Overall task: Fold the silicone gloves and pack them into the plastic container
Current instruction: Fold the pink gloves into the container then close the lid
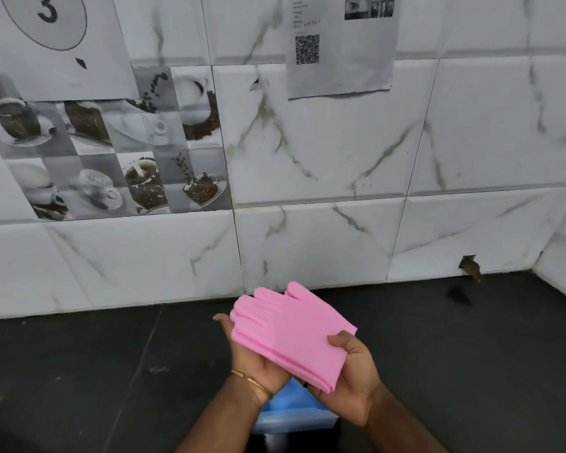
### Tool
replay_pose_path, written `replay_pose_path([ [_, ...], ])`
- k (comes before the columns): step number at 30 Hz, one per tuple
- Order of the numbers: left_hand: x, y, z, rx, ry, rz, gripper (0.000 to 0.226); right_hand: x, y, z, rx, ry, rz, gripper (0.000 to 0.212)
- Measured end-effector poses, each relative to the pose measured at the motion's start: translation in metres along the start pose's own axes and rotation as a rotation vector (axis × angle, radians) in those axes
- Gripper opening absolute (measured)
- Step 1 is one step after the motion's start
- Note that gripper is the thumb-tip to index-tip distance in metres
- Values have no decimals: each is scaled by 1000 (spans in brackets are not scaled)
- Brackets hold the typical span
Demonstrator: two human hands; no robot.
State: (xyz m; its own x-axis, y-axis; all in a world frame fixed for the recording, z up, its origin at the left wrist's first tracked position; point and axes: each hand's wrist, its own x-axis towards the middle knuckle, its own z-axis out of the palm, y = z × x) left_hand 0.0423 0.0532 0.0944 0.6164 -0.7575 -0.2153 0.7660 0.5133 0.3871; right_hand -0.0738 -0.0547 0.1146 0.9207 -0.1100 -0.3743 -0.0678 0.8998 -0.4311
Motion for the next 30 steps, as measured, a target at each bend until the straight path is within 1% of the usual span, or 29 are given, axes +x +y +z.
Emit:
replay_pose_path([
  [2,-2,11,-10,36,-7,2,108,1,0,0,-73,51,-4,51],
  [3,-4,16,-14,44,-24,-5,113,2,1,1,-110,82,-8,49],
  [4,-5,20,-18,48,-48,-6,112,4,1,2,-147,117,-17,47],
  [6,-9,25,-24,51,-83,1,99,9,3,3,-210,196,-39,43],
  [9,-14,28,-28,66,-68,6,76,17,8,1,-326,297,-114,42],
  [13,-22,25,-37,157,34,1,40,22,15,-13,-495,432,-239,43],
  [14,-24,25,-40,177,71,-21,37,23,16,-17,-545,470,-259,46],
  [15,-26,24,-43,195,114,-52,38,24,16,-21,-616,512,-283,48],
  [17,-26,21,-47,234,213,-111,39,26,14,-27,-833,585,-327,47],
  [20,-25,11,-49,283,327,-162,28,32,11,-35,-1252,640,-366,42],
  [22,-26,6,-49,304,355,-188,26,35,9,-39,-1542,654,-378,48],
  [23,-26,4,-50,309,361,-197,28,36,8,-40,-1641,649,-390,52],
  [25,-26,1,-52,320,380,-208,32,36,9,-42,-1762,629,-411,56],
  [28,-25,-2,-55,320,404,-221,36,36,13,-47,-2005,606,-389,60],
  [30,-23,-3,-57,314,417,-223,37,35,16,-47,-2088,592,-410,55],
])
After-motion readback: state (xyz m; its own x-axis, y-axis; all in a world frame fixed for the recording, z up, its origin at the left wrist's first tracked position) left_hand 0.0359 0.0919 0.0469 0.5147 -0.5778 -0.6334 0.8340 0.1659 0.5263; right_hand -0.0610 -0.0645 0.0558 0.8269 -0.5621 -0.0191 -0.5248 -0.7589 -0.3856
